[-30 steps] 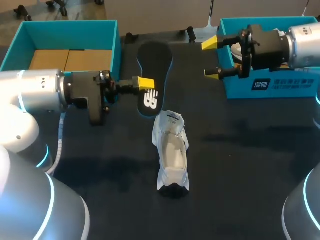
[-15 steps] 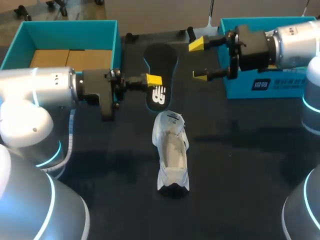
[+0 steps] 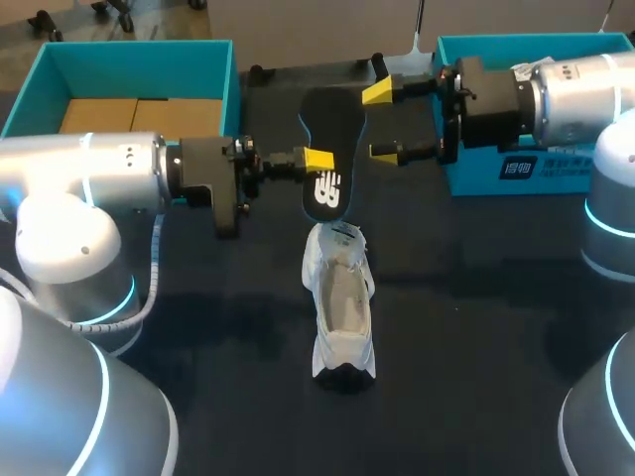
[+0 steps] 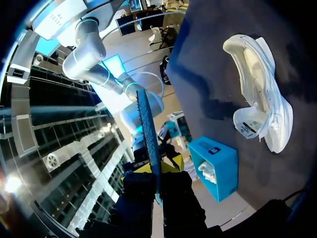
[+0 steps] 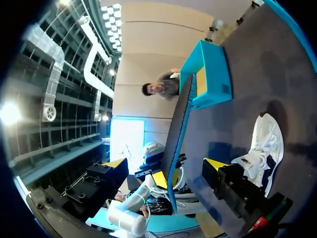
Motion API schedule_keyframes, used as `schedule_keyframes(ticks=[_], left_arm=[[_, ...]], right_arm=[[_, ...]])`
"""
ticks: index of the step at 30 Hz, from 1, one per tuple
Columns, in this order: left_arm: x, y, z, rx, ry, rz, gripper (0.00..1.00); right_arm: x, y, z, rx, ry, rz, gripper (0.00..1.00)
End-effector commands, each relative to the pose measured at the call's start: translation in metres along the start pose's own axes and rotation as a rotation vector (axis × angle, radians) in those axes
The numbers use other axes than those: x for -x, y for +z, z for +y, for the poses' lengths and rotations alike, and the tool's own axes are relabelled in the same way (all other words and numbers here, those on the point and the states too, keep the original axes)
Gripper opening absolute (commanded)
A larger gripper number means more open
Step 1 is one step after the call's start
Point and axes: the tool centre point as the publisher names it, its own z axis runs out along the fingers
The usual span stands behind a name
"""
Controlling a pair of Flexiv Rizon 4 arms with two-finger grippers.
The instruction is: Take the shoe out of the shoebox, open the shoe tongue, remove and reinsert the insole, then place the shoe into the shoebox
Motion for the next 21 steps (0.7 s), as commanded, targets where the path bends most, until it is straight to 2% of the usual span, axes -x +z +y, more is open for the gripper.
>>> schedule_keyframes(ticks=[1, 13, 18, 21], left_arm=[[-0.002, 0.004, 0.002, 0.0, 0.002, -0.003, 0.0], [-0.002, 0.004, 0.002, 0.0, 0.002, -0.003, 0.0], [-0.002, 0.004, 0.002, 0.0, 0.002, -0.003, 0.0], [-0.002, 0.004, 0.002, 0.0, 0.002, -0.003, 0.0]], right_arm=[[-0.003, 0.009, 0.002, -0.006, 0.006, -0.012, 1.0], [-0.003, 0.018, -0.003, -0.025, 0.07, -0.007, 1.0], [-0.003, 0.023, -0.005, -0.017, 0.119, -0.016, 0.9], [-0.006, 0.025, -0.007, -0.019, 0.131, -0.028, 0.78]])
